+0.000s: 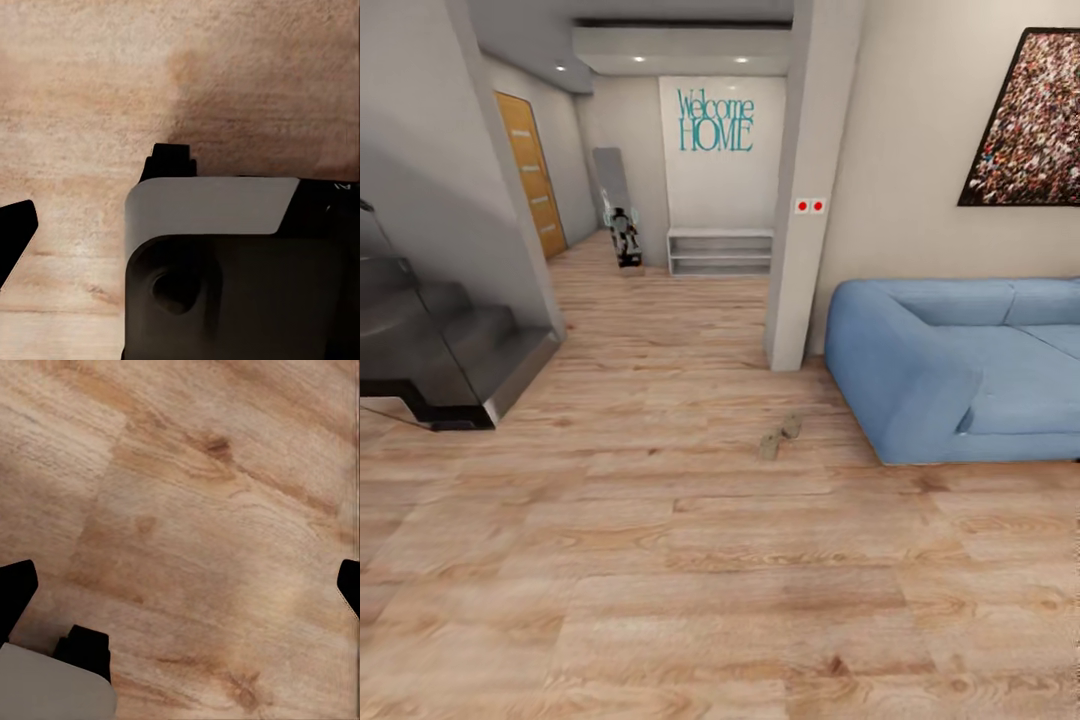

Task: Place each of the two pumpkins and all three candles from the living room inside a cabinet in the living room (use any cabinet), then make sure every cabinet is closed, and position the cauldron so it is next to a table in the living room.

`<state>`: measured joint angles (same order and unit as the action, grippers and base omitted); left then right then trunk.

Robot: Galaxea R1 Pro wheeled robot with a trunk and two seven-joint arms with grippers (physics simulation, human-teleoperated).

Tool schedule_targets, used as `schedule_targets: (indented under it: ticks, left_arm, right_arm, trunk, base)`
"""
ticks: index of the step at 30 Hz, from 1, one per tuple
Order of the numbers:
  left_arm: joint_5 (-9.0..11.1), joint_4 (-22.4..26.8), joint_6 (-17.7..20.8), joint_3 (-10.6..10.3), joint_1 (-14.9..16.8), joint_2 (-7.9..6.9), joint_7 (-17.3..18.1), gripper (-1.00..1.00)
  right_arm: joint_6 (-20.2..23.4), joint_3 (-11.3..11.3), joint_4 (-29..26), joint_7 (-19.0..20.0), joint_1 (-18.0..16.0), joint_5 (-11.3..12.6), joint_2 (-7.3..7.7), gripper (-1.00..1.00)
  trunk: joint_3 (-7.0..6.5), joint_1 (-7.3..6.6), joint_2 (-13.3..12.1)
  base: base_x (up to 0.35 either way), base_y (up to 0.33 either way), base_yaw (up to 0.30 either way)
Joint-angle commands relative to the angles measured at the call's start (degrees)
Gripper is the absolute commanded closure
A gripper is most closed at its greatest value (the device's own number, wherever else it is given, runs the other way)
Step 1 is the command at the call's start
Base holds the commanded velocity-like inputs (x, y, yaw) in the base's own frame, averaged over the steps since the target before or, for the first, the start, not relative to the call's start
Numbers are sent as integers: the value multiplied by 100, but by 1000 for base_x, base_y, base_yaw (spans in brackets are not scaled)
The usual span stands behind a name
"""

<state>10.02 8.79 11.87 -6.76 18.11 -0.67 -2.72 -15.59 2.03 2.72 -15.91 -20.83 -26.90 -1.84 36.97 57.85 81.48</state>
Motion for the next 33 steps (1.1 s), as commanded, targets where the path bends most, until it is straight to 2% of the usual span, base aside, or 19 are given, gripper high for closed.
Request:
schedule_targets:
  ticks: [1, 16, 33]
  left_arm:
    - [0, 0, 0, 3, 0, 2, 0, -100]
    - [0, 0, 0, 3, 0, 0, 0, -100]
    - [0, 0, 0, 0, 0, 0, 0, -100]
  right_arm:
    - [0, 0, 0, 0, 0, 0, -1, -100]
    - [2, 0, 0, -4, 0, -2, -1, -100]
    - [-1, 0, 0, 0, 0, -6, -1, -100]
  trunk:
    - [-6, 0, 0]
    - [-5, 0, 0]
    - [75, 0, 0]
  base:
    - [292, -157, -187]
    - [297, -157, -12]
    - [299, -157, 146]
